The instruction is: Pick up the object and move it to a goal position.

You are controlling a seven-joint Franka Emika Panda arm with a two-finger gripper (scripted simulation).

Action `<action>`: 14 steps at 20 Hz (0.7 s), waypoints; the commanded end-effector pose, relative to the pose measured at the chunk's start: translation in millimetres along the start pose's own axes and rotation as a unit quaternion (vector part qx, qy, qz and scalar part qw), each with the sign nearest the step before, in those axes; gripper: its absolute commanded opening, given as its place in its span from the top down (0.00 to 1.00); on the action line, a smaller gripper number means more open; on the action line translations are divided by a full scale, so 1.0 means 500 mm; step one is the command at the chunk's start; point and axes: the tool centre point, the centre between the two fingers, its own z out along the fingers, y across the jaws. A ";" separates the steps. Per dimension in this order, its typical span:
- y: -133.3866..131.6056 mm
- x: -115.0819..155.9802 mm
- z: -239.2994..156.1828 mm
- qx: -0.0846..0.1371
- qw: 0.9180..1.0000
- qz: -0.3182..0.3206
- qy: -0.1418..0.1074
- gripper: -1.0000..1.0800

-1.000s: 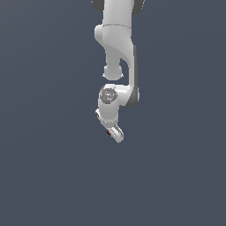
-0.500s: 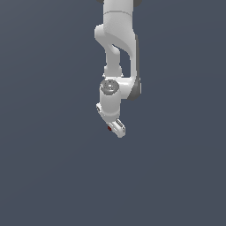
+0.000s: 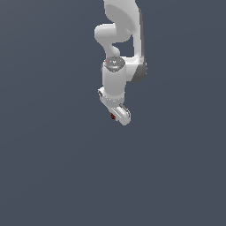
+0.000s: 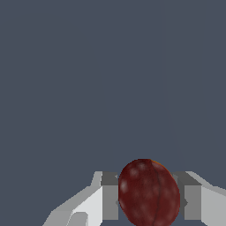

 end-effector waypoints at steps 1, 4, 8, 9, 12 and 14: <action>0.006 -0.015 -0.047 0.000 1.000 0.000 0.000 1.00; 0.012 -0.034 -0.106 0.000 1.000 0.000 0.000 1.00; 0.020 -0.061 -0.188 -0.001 1.000 0.001 0.001 1.00; 0.022 -0.068 -0.210 -0.001 1.000 0.001 0.001 1.00; 0.028 -0.089 -0.277 -0.001 1.000 0.001 0.002 1.00; 0.032 -0.102 -0.319 -0.001 1.000 0.001 0.002 1.00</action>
